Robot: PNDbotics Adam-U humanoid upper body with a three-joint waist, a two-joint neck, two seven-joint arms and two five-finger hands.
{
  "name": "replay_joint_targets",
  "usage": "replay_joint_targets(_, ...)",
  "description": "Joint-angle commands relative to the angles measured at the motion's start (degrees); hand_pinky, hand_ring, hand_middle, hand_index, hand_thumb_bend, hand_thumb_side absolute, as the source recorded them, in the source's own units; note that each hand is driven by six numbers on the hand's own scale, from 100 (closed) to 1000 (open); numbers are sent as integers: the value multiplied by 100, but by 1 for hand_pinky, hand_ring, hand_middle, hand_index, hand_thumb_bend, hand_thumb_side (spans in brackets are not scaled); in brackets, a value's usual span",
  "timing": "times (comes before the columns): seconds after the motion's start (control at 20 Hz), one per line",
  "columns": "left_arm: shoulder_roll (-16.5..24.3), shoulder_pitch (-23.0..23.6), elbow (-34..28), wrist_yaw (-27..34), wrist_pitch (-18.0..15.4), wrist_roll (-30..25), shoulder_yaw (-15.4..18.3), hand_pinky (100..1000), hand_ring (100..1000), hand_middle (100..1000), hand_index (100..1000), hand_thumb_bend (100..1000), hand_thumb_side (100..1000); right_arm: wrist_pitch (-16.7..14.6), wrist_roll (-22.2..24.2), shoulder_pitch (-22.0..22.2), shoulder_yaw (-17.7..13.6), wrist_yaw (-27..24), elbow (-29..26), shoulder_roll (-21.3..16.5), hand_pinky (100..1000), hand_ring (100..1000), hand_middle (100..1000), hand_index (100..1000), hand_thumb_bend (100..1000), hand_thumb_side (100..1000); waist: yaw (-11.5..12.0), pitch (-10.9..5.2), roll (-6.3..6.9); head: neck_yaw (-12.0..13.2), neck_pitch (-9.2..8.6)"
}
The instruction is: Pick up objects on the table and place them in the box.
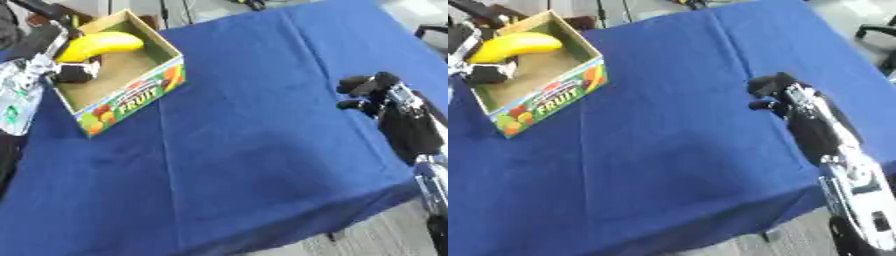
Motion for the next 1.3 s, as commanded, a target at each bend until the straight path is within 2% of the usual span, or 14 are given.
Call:
replay_joint_targets(0.05,15,-178,152,-336,-127,184,68,411,312,336,529,100,234,-23,49,-66,13,61,-67,-74,740,826,739,585,100,811,-32,-70,-38,31,30)
replay_joint_targets(0.1,-2,-180,170,-455,-189,188,44,482,408,429,621,132,272,-26,54,-65,15,63,-65,-71,740,826,739,585,100,811,-42,-70,-44,33,30)
replay_joint_targets(0.15,-18,-177,169,-600,-263,165,8,536,483,496,688,250,356,-29,57,-64,16,64,-62,-69,740,826,739,585,100,811,-48,-71,-51,34,30)
replay_joint_targets(0.25,-41,-160,132,-890,-419,58,-49,597,572,582,743,399,509,-33,63,-62,18,61,-57,-65,740,826,739,585,100,811,-45,-83,-61,33,30)
replay_joint_targets(0.3,-47,-150,99,-1002,-487,6,-55,628,620,625,763,497,616,-33,64,-62,17,58,-55,-64,740,826,739,585,100,811,-42,-90,-63,31,30)
replay_joint_targets(0.45,-52,-117,-6,-1189,-614,-84,-40,628,620,625,763,497,616,-32,65,-60,14,49,-48,-62,740,826,739,585,100,811,-34,-103,-66,27,30)
replay_joint_targets(0.5,-48,-114,-35,-1217,-636,-98,-45,774,811,788,839,769,864,-31,65,-58,13,46,-46,-61,740,826,738,585,100,812,-26,-115,-67,21,30)
replay_joint_targets(0.6,31,-73,-240,-1198,-747,-15,-107,780,813,788,839,774,865,-17,54,-28,-7,29,-28,-46,740,825,738,585,100,812,48,-181,-78,-25,30)
replay_joint_targets(0.8,188,144,-843,-896,-754,312,31,775,795,761,808,720,809,-4,32,29,-51,8,-13,-30,740,824,737,584,100,812,193,-253,-102,-117,30)
replay_joint_targets(0.85,204,201,-992,-806,-773,401,103,742,760,728,781,665,788,-2,24,43,-62,8,-10,-26,740,824,736,583,100,813,234,-264,-109,-135,30)
replay_joint_targets(0.95,239,357,-1294,-622,-888,585,268,716,726,689,756,617,769,0,8,64,-83,11,-5,-20,740,823,735,583,100,807,316,-279,-115,-165,30)
replay_joint_targets(1.0,257,458,-1447,-528,-944,679,331,704,711,671,741,552,778,2,-1,68,-93,11,-4,-18,740,823,735,583,100,813,358,-284,-116,-179,30)
replay_joint_targets(1.15,245,870,-1911,-243,-1164,964,474,670,669,627,705,431,795,8,-27,73,-120,9,-2,-11,740,823,735,582,100,813,494,-288,-125,-229,30)
replay_joint_targets(1.3,109,1348,-2395,55,-1255,1262,459,660,656,613,691,405,802,6,-55,78,-151,10,-7,-10,739,822,735,582,100,813,650,-278,-141,-284,30)
